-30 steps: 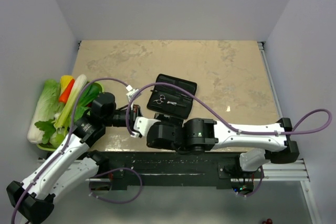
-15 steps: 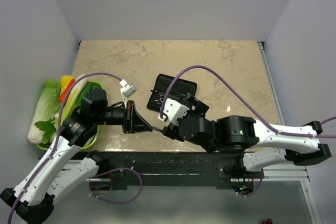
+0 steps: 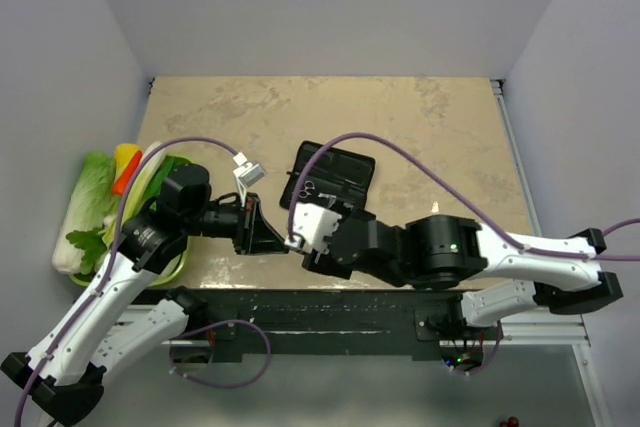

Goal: Sort the hair-cutting tools
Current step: Pick up the scissors from the center of the board.

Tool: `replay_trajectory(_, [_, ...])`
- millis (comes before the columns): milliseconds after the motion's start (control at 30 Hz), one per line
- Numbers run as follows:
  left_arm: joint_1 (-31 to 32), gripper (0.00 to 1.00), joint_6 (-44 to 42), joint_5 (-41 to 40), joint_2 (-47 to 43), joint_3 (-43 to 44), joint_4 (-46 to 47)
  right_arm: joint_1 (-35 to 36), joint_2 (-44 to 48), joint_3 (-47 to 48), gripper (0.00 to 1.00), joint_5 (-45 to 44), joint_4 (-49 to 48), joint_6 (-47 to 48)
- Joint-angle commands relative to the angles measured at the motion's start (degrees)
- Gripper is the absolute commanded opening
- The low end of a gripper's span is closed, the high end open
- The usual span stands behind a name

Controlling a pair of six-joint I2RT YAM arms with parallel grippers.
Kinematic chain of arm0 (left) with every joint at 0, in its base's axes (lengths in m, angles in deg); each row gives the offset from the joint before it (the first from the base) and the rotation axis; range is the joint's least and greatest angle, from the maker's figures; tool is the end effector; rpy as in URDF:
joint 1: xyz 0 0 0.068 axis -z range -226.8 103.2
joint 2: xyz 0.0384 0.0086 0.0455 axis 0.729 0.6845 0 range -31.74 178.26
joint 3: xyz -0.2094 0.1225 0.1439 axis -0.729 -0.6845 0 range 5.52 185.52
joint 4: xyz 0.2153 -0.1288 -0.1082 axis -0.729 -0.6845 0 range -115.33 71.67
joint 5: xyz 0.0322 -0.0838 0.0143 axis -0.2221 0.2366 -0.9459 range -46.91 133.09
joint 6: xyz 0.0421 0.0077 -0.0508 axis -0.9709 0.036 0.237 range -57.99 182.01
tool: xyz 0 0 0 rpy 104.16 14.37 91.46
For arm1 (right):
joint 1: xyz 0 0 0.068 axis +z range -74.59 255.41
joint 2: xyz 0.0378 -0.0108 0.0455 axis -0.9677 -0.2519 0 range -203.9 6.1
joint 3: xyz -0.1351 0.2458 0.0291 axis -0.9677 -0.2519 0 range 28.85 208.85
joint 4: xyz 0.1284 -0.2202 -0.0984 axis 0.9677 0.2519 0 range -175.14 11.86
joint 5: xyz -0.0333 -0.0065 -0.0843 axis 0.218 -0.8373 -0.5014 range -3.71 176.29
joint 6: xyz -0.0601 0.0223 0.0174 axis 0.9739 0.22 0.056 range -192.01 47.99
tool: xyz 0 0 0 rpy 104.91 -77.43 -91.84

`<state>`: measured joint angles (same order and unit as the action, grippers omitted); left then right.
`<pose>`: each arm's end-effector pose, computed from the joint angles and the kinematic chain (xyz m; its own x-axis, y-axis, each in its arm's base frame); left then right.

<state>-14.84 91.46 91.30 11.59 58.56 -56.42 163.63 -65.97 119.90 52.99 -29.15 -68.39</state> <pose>0.1156 -0.1184 0.3519 -0.7983 0.1120 -0.5918 0.5935 0.3137 -0.7412 0.0369 0.2530 0.4431 0.0333 -0.6299 -0.7760 -0.8213 0.4251 -0.3803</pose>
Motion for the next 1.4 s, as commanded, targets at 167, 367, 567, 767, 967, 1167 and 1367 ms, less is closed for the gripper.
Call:
replay_trajectory(167, [0.2, 0.00, -0.5, -0.6, 1.6, 4.6, -0.4, 2.2, -0.1, -10.0, 0.68, -4.0, -3.3, -1.1])
replay_trajectory(367, [0.3, 0.00, -0.1, -0.6, 2.5, 4.0, 0.8, 5.7, -1.0, -12.3, 0.68, -10.0, -9.1, 1.3])
replay_trajectory(567, [0.2, 0.00, 0.4, -0.4, 2.7, 3.4, 2.0, 6.9, -2.7, -14.1, 0.68, -10.6, -12.6, 1.8])
replay_trajectory(767, [0.3, 0.00, 0.9, -0.5, 2.8, 4.0, 1.9, 7.3, -3.7, -17.1, 0.67, -15.6, -15.1, 2.8])
replay_trajectory(967, [0.2, 0.00, 1.3, -0.3, 2.4, 4.0, 1.7, 7.3, -4.0, -21.5, 0.65, -20.3, -20.1, 4.4])
replay_trajectory(1167, [0.1, 0.00, 1.4, -0.2, 2.3, 4.2, 1.5, 7.7, -3.6, -21.7, 0.57, -21.5, -20.6, 4.0])
replay_trajectory(1367, [0.2, 0.00, 1.3, -0.2, 2.3, 4.0, 1.6, 8.5, -4.5, -21.3, 0.54, -22.1, -21.6, 4.0])
